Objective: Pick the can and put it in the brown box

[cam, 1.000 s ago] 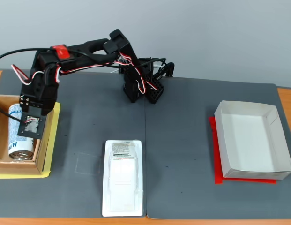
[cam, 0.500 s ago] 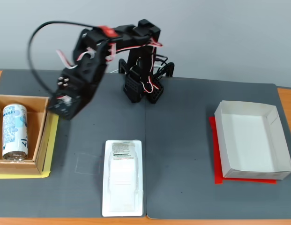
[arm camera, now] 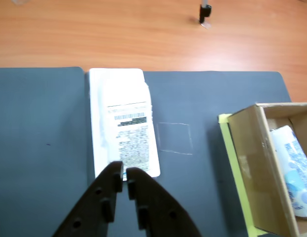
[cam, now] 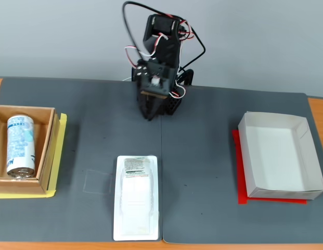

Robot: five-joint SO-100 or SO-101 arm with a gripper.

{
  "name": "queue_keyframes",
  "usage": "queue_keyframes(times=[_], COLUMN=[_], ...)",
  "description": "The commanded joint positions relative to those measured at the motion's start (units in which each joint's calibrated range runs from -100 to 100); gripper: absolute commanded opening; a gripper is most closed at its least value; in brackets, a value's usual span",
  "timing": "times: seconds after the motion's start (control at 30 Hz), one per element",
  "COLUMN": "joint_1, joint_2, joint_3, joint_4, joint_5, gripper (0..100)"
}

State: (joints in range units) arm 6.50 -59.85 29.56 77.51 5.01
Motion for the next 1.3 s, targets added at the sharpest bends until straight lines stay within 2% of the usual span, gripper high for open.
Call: queue_keyframes(times=[0.0, 0.17, 0.4, 0.63, 0.83, 1.27], joint_1=[-4.47, -11.3, -12.43, -12.19, -12.11, -8.37], joint_2=[-8.3, -21.6, -40.15, -39.56, -39.9, -39.9], joint_3=[5.01, 18.68, 40.76, 53.79, 64.02, 67.37], joint_4=[-0.49, -1.45, -14.63, -20.01, -20.61, -18.36], joint_5=[-2.19, -3.39, -3.03, -2.97, -3.08, -5.16], gripper=[1, 1, 1, 1, 1, 1])
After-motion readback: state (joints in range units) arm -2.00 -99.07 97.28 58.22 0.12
